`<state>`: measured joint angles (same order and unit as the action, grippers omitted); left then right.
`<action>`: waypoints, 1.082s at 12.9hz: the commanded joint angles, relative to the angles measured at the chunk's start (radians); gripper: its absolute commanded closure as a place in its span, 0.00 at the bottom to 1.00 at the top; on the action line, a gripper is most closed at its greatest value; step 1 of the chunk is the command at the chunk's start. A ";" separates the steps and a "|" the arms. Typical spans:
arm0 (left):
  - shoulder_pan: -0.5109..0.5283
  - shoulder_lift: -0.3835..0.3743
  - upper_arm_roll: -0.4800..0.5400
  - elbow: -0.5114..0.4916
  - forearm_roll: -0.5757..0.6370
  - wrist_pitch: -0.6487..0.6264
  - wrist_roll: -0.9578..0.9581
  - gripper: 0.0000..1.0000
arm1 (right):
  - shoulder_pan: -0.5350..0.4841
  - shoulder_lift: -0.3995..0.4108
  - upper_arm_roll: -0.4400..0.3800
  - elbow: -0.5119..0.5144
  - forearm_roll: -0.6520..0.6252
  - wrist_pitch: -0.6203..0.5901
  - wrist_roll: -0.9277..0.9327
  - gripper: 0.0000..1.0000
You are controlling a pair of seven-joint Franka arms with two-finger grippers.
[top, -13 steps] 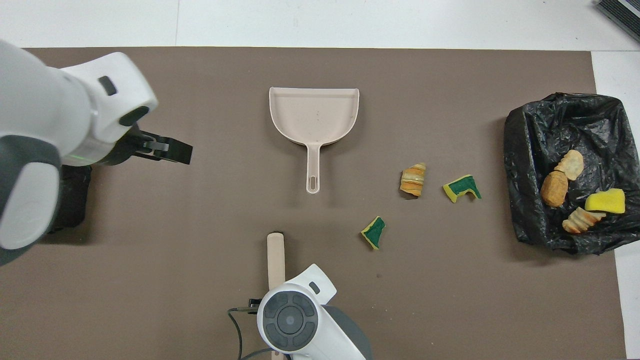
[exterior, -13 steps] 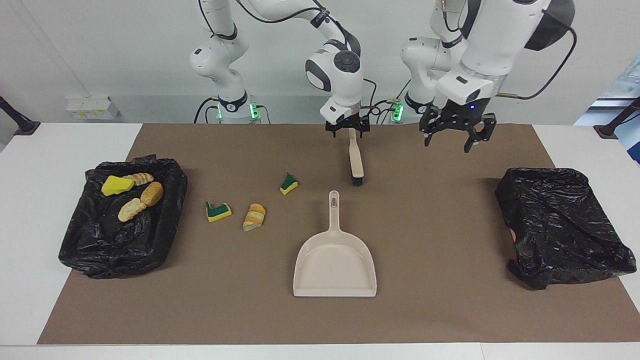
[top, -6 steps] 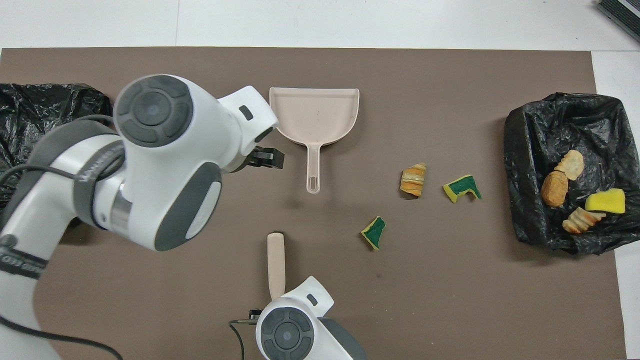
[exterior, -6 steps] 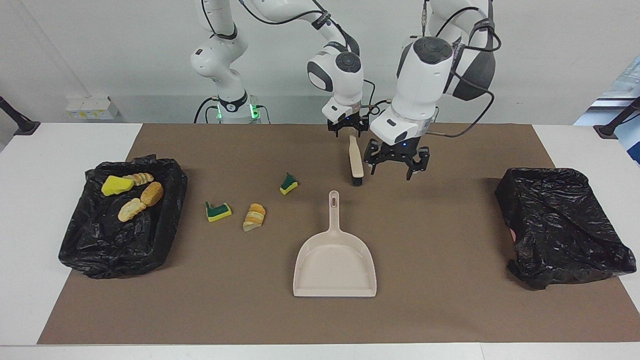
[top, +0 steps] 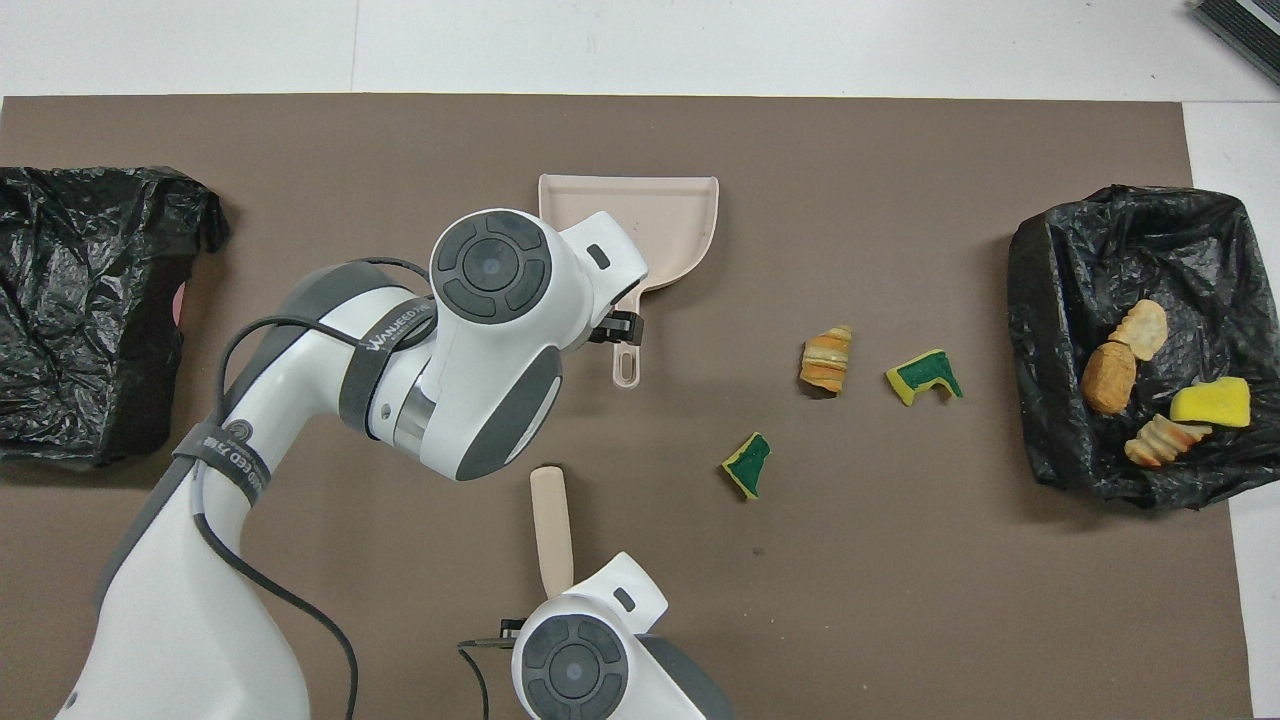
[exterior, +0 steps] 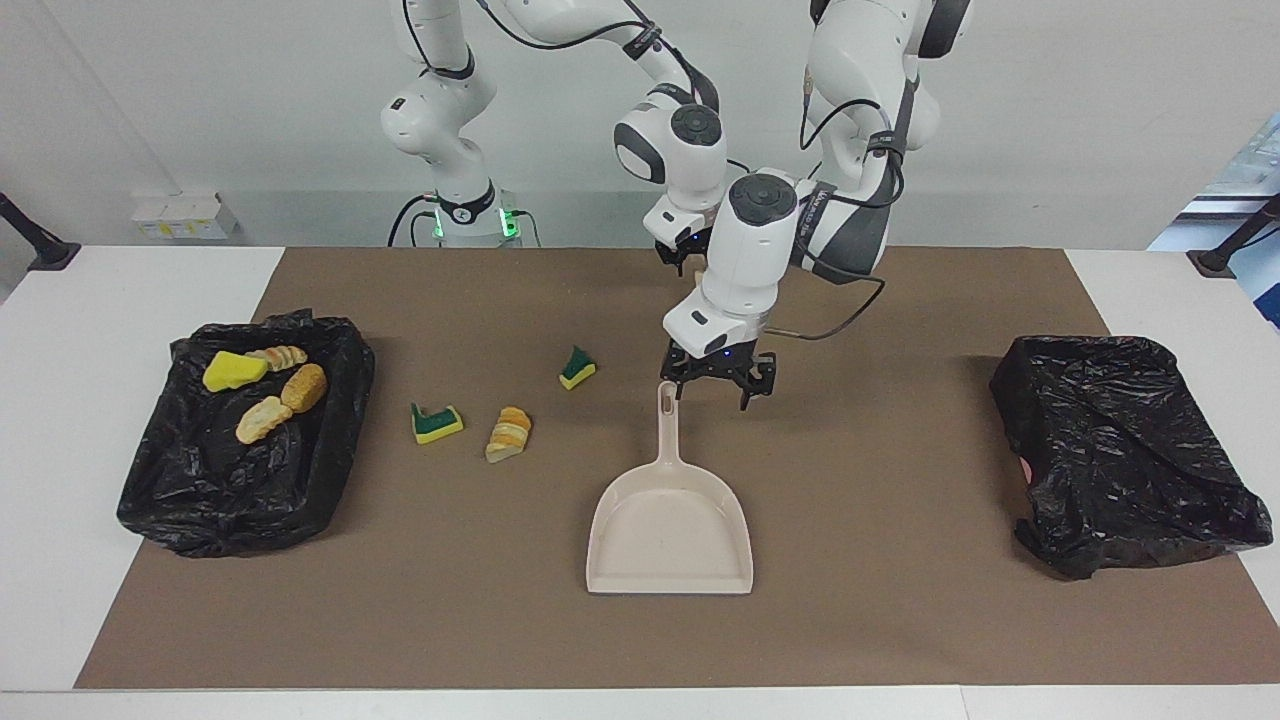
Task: Sweep and dump trash in bin
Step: 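Grasp the dustpan handle with the left gripper while the right gripper reaches the brush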
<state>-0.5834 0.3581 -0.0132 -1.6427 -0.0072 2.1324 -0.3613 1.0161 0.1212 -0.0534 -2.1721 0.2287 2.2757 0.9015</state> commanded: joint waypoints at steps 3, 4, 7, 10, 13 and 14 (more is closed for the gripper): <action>-0.026 0.036 0.018 0.018 -0.027 0.055 -0.042 0.00 | 0.002 -0.014 -0.003 -0.017 0.012 0.011 -0.042 0.68; -0.033 0.068 0.016 0.029 -0.019 0.054 -0.077 0.00 | 0.002 -0.014 -0.003 -0.015 0.015 0.010 -0.055 0.84; -0.078 0.151 0.018 0.086 -0.010 0.063 -0.137 0.00 | -0.001 -0.011 -0.003 0.017 0.015 -0.069 -0.058 1.00; -0.076 0.165 0.016 0.084 -0.016 0.095 -0.162 0.00 | -0.019 -0.032 -0.011 0.048 0.001 -0.224 -0.053 1.00; -0.059 0.180 0.018 0.095 -0.017 0.115 -0.165 0.36 | -0.089 -0.115 -0.011 0.040 -0.005 -0.358 -0.071 1.00; -0.059 0.180 0.018 0.095 -0.017 0.116 -0.165 0.46 | -0.114 -0.145 -0.011 0.037 -0.027 -0.405 -0.096 1.00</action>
<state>-0.6446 0.5135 0.0019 -1.5752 -0.0206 2.2348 -0.5143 0.9492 0.0483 -0.0664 -2.1192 0.2216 1.9435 0.8560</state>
